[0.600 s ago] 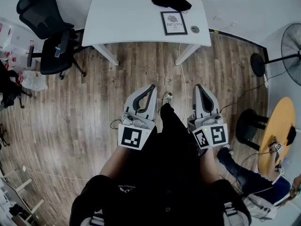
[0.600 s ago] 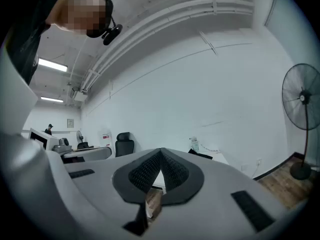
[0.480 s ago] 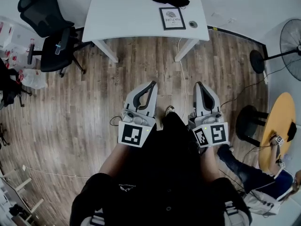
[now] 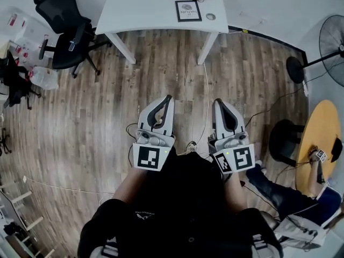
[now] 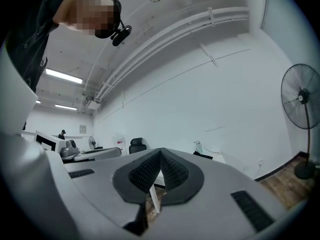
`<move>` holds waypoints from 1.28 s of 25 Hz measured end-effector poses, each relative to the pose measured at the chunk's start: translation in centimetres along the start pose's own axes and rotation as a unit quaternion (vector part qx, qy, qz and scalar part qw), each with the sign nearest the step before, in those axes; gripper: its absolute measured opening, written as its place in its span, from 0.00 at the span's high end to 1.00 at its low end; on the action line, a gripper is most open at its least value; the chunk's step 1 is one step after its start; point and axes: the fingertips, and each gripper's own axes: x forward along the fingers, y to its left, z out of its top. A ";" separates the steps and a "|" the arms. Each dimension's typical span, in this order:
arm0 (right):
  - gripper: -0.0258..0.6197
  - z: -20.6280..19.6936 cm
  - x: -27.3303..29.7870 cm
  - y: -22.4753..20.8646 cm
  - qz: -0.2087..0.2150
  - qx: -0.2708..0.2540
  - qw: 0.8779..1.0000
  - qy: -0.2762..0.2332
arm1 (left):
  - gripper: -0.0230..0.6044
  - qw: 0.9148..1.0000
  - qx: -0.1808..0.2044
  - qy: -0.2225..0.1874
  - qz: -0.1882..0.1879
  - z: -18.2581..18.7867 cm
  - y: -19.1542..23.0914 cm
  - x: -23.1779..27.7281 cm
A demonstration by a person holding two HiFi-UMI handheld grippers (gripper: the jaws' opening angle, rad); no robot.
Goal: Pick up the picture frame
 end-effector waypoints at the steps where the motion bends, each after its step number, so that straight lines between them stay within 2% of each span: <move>1: 0.96 0.0 -1.9 -0.2 0.000 -0.006 1.000 0.001 | 0.95 1.000 -0.007 0.000 0.000 -0.1 -1.8 -0.7; 3: 0.96 0.0 -5.5 -0.6 0.003 -0.024 1.000 0.002 | 0.95 1.000 -0.015 -0.006 0.001 -0.1 -5.3 -2.2; 6: 0.96 -0.5 -9.8 0.0 0.010 -0.042 0.999 0.009 | 0.95 1.000 -0.003 -0.008 -0.003 0.3 -9.9 -5.1; 10: 0.96 -0.3 -13.5 1.9 0.024 -0.034 0.999 0.002 | 0.95 1.000 -0.002 -0.010 -0.003 1.2 -12.7 -8.4; 14: 0.96 0.8 -14.3 3.3 0.019 -0.036 0.999 -0.020 | 0.95 1.000 0.002 -0.024 0.012 2.5 -11.8 -10.2; 19: 0.96 0.9 -13.6 4.8 0.008 -0.031 0.999 -0.010 | 0.95 0.999 0.017 -0.031 0.005 3.3 -10.1 -11.1; 22: 0.96 0.6 -12.8 5.9 0.000 -0.036 0.999 -0.002 | 0.95 0.999 0.002 -0.038 0.005 3.4 -8.6 -11.6; 26: 0.96 0.5 -11.0 7.4 -0.008 -0.043 0.999 -0.004 | 0.95 0.999 0.002 -0.043 -0.004 3.4 -6.6 -12.0; 32: 0.96 -0.4 -8.6 9.4 -0.012 -0.048 0.999 -0.009 | 0.95 0.999 0.002 -0.050 0.009 3.2 -2.7 -12.5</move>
